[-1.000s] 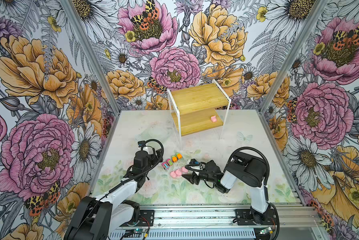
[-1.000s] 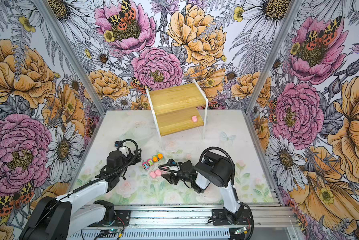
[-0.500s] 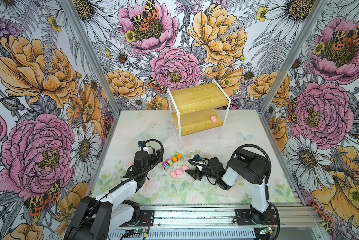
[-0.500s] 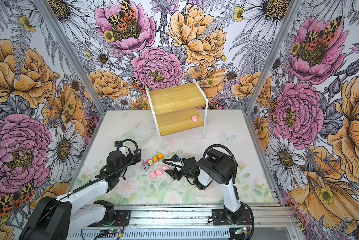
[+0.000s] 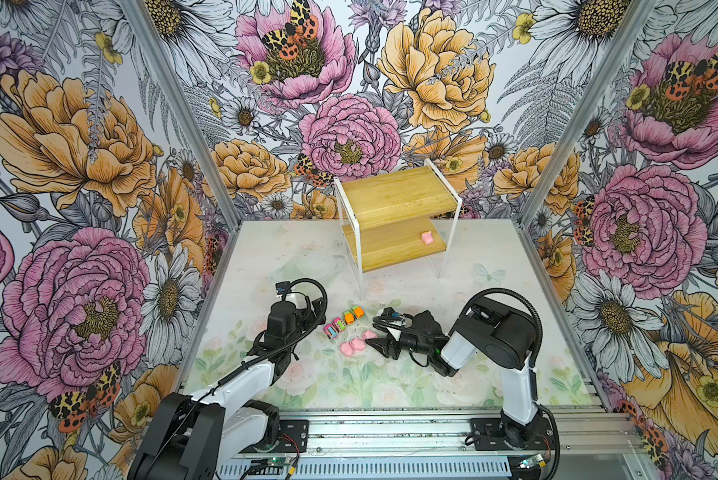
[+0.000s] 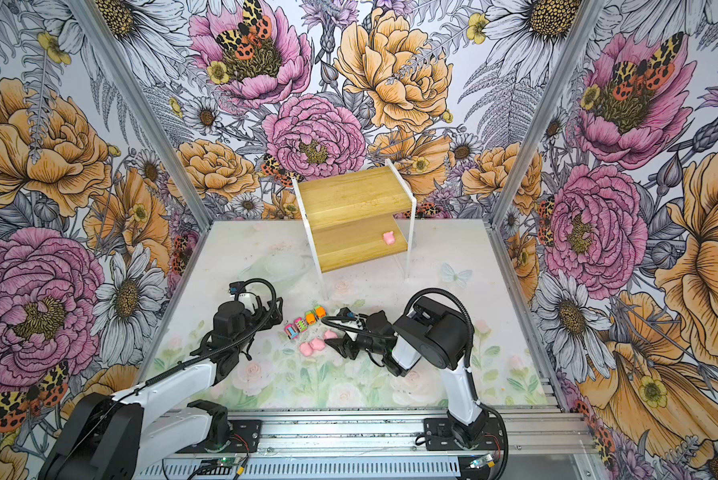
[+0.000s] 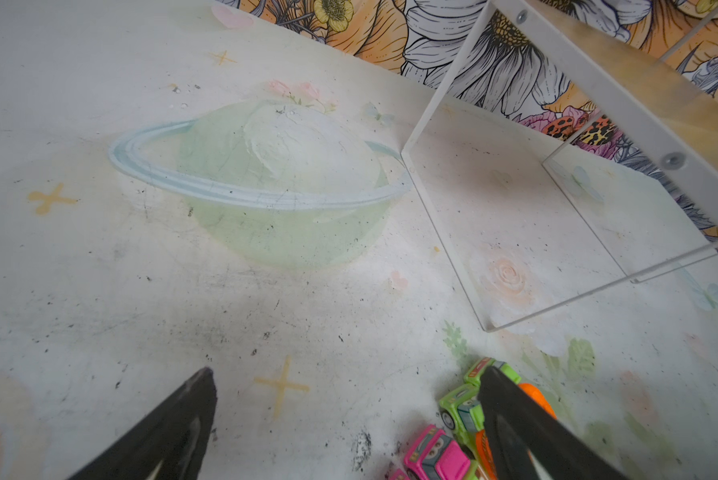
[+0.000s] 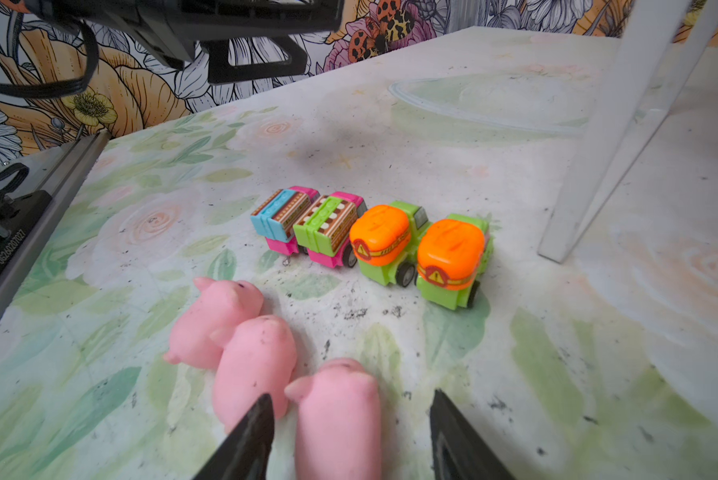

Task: Place and organize the plastic toys onto the shelf
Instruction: 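Grasp the next pink pig nearest the robot with the right gripper, then lift the pig and carry it to the lower shelf beside the first pig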

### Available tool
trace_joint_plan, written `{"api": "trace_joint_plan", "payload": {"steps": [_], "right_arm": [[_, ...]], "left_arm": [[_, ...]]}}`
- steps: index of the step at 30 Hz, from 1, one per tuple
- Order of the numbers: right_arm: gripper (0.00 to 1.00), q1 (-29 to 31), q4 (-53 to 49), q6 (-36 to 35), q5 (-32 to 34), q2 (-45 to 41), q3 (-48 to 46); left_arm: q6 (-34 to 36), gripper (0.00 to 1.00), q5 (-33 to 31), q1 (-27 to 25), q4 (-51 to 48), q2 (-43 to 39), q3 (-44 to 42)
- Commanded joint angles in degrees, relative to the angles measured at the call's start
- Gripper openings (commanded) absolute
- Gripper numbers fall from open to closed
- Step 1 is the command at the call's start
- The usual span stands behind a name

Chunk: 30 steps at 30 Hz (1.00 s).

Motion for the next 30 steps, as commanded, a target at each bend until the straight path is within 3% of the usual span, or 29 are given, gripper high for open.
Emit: {"api": "trace_joint_plan", "payload": {"steps": [1, 8, 16, 30], "right_arm": [[0.59, 0.5, -1.5, -0.2, -1.5, 1.5, 1.4], [0.55, 0.9, -2.2, -0.5, -1.5, 1.7, 1.2], [0.39, 1.1, -1.9, 0.4, -1.6, 1.1, 0.8], [0.34, -4.2, 2.6, 9.0, 0.5, -6.2, -3.2]], "left_arm": [[-0.6, 0.99, 0.6, 0.8, 0.3, -0.5, 0.5], [-0.6, 0.99, 0.6, 0.9, 0.3, -0.5, 0.5], [-0.7, 0.99, 0.6, 0.9, 0.3, -0.5, 0.4], [-0.6, 0.99, 1.1, 1.0, 0.3, -0.5, 0.5]]}}
